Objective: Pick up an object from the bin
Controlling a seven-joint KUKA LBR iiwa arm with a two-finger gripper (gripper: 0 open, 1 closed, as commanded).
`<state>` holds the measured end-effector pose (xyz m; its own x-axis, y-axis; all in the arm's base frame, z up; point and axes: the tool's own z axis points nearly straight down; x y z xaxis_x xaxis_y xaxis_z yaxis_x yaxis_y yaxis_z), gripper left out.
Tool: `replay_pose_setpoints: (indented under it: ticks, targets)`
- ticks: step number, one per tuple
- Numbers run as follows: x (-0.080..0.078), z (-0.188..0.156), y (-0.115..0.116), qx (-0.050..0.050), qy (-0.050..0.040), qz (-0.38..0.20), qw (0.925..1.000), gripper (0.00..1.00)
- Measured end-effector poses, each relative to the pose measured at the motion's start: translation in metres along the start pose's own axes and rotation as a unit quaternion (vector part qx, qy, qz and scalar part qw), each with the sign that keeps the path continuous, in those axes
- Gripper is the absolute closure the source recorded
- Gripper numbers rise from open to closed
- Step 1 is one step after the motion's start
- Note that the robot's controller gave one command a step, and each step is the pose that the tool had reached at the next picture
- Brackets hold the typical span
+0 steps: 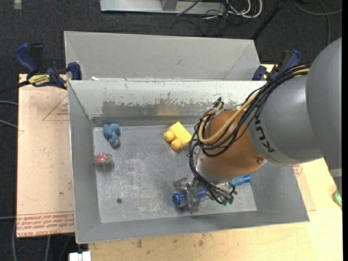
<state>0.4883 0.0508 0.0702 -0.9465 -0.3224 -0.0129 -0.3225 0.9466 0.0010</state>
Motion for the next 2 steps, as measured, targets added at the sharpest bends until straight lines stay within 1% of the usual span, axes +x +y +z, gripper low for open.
replay_pose_setpoints:
  ticks: [1,2]
  targets:
    - [0.000,-0.003,0.000,0.000,0.0058,0.001,1.0000,1.00]
    - [-0.003,-0.090,0.001,0.001,0.0022,0.002,1.0000,1.00]
